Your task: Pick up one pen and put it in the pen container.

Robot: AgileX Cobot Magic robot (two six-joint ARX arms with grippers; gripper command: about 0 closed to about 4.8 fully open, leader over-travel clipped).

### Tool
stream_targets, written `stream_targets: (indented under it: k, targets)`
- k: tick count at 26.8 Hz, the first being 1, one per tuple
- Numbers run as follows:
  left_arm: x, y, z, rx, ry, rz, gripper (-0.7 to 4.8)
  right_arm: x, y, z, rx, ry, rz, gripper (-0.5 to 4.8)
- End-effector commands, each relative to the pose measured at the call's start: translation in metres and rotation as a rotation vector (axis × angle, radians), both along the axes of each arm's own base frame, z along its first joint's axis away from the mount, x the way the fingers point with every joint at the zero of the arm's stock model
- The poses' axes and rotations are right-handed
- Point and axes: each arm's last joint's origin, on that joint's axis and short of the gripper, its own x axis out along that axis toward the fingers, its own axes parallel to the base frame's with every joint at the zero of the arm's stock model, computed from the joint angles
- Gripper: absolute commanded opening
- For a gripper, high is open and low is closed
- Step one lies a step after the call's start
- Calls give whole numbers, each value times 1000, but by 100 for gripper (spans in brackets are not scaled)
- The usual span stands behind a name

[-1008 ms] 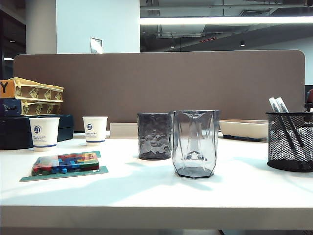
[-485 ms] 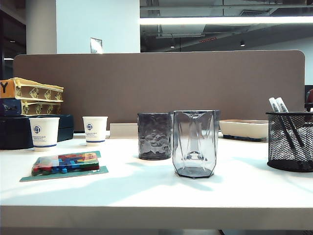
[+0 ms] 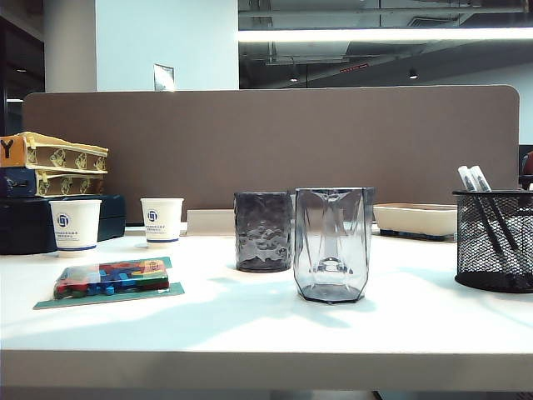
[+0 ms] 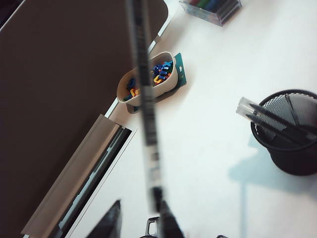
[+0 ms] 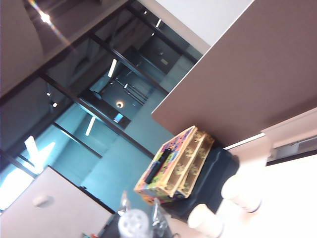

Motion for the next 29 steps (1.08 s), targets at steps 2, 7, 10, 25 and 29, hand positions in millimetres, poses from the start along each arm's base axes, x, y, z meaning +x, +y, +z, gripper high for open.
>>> stream_targets:
  k: [2, 7, 10, 25, 29]
  targets:
    - [-7, 11, 11, -52, 41, 35, 94, 0, -1, -1, -105, -46, -36, -2]
    - [-8, 28, 8, -19, 142, 91, 94, 3, -3, -10, -259, -55, -99, -2]
    - [-7, 31, 5, 4, 169, 111, 94, 4, -8, -13, -326, -59, -146, -2]
    - [32, 87, 4, -162, 408, 283, 93, 5, -14, -33, -682, -61, -225, -1]
    - [33, 103, 11, -179, 397, 321, 93, 5, -16, -39, -790, -33, -258, -1]
